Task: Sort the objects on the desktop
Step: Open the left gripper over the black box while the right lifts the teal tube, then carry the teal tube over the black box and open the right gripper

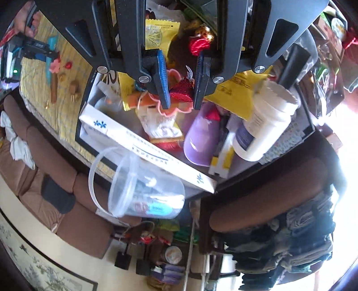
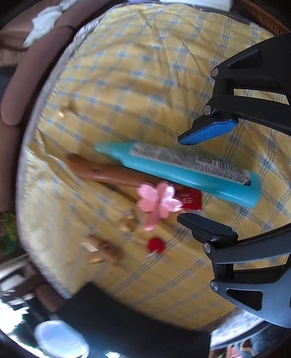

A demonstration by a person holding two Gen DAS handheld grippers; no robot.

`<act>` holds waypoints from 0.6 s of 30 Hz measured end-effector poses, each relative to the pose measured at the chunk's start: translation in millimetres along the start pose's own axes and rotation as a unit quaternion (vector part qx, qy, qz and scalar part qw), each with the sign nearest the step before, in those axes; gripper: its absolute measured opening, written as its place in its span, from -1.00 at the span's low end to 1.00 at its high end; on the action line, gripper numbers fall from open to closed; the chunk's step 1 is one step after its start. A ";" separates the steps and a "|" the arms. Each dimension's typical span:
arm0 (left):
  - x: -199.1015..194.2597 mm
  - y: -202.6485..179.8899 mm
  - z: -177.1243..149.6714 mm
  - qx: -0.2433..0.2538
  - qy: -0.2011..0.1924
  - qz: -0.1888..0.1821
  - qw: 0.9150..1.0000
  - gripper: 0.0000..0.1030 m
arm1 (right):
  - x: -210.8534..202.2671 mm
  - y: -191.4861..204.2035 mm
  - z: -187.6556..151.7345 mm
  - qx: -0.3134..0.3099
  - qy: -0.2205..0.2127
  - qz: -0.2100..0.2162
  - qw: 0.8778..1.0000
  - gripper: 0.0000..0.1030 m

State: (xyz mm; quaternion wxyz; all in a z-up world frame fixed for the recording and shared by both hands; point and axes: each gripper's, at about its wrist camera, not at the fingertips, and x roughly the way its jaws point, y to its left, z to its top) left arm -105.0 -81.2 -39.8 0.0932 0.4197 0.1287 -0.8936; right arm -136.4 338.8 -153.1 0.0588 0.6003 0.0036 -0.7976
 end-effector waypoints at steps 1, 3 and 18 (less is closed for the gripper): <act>0.0 -1.1 -1.6 0.001 -0.001 0.003 1.000 -0.60 | 7.0 5.1 -0.5 -0.012 0.010 -0.013 1.000 0.16; -1.0 0.8 -1.5 -0.006 -0.002 0.004 1.000 -0.60 | 10.4 11.1 -2.1 -0.027 0.010 -0.028 0.999 0.03; -55.6 18.3 17.4 -0.046 -0.087 -0.021 0.995 0.35 | -77.1 2.2 -7.6 -0.001 -0.103 0.037 0.994 -0.51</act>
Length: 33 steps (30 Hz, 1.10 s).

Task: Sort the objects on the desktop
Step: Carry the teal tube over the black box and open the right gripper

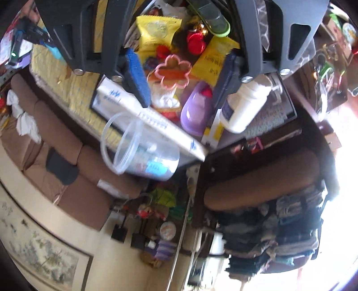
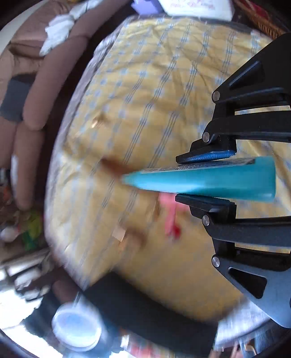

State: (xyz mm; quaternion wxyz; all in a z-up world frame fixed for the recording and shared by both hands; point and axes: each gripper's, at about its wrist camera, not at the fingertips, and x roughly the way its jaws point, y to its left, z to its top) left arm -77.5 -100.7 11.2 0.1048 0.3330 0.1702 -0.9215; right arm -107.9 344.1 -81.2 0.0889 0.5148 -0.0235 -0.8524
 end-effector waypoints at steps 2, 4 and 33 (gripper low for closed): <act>-9.7 5.9 5.4 -0.005 -0.021 0.002 1.000 0.50 | -36.6 20.2 2.0 -0.020 -0.055 0.088 0.994 -0.53; -15.4 13.7 9.5 -0.009 -0.032 0.013 0.999 0.51 | -64.6 51.2 1.3 -0.047 -0.097 0.131 0.986 -0.56; -10.1 79.1 10.5 -0.117 -0.020 0.007 0.993 0.51 | -68.9 346.8 114.9 -0.173 -0.150 0.244 0.942 -0.84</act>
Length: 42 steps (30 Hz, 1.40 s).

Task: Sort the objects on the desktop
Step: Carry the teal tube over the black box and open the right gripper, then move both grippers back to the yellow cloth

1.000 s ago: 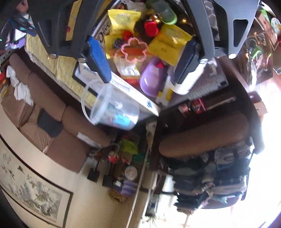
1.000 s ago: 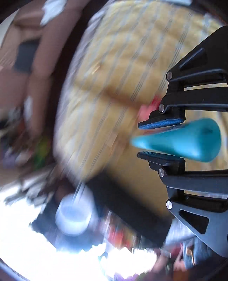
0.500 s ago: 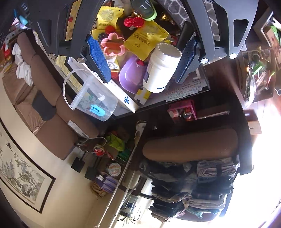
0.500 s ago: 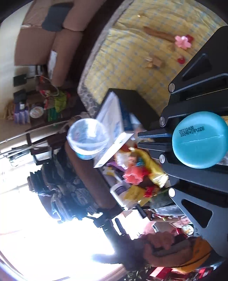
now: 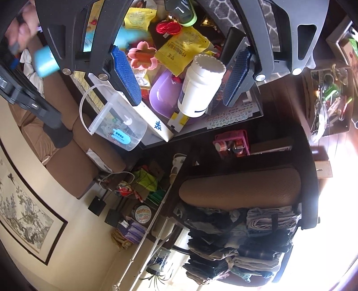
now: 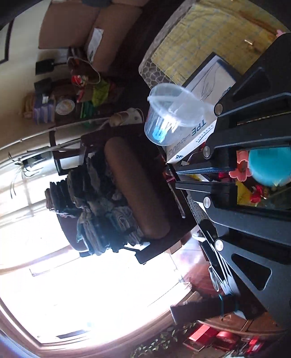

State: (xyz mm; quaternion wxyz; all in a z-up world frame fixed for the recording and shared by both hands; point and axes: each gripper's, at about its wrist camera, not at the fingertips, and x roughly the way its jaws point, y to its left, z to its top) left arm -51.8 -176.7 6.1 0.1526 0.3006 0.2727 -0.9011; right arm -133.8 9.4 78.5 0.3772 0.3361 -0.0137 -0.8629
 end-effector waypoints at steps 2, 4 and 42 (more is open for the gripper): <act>0.8 0.9 0.0 -0.001 0.000 0.000 1.000 0.51 | 9.8 7.6 0.6 -0.017 0.001 -0.012 1.000 -0.80; 1.6 2.1 -0.4 -0.002 0.003 -0.002 1.000 0.51 | 16.1 19.1 -0.8 -0.046 0.003 -0.037 0.998 -0.77; 17.2 -253.3 -204.3 0.372 0.150 -0.127 0.907 0.80 | -109.6 -303.2 -211.9 0.189 0.093 -0.336 0.918 0.30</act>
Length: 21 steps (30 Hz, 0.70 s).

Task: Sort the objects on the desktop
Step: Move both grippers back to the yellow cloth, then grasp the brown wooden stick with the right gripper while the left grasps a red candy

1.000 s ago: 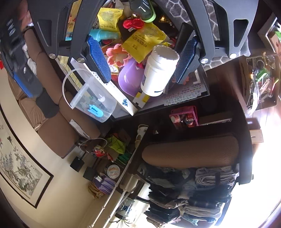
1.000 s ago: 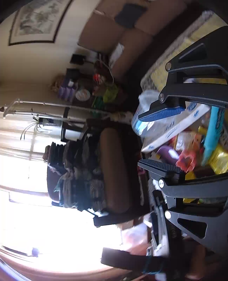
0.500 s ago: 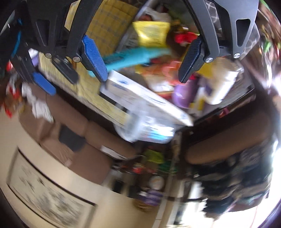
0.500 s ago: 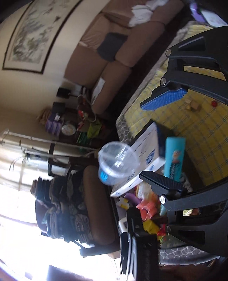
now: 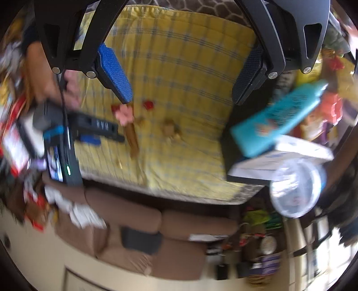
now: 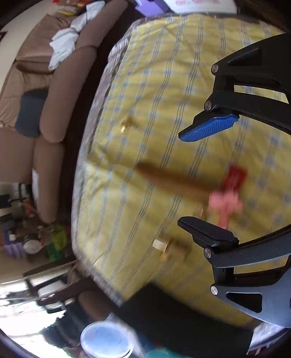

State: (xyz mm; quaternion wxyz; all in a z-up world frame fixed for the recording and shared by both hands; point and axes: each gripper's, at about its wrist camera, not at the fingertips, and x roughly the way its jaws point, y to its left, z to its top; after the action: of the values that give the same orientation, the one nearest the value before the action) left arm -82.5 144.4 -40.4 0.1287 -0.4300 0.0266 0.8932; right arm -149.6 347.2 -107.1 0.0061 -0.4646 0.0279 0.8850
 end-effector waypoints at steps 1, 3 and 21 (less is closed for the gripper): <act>7.7 -13.4 -3.6 0.019 0.005 0.009 1.000 0.80 | 4.1 -8.6 -0.8 0.018 0.003 0.005 1.000 0.31; 18.9 -25.7 -8.8 0.037 0.015 0.015 0.999 0.80 | 13.0 -17.8 -0.8 0.037 0.014 0.044 0.998 0.31; 98.2 -43.3 -14.1 0.040 0.061 -0.032 0.997 0.80 | 17.1 -29.8 9.7 0.050 -0.014 0.118 0.992 -0.58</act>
State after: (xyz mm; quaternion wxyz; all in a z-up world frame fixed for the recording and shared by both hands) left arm -119.5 204.3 -122.5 0.1727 -0.4790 0.0557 0.8589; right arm -166.2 377.2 -117.0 -0.0748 -0.4452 0.1263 0.8833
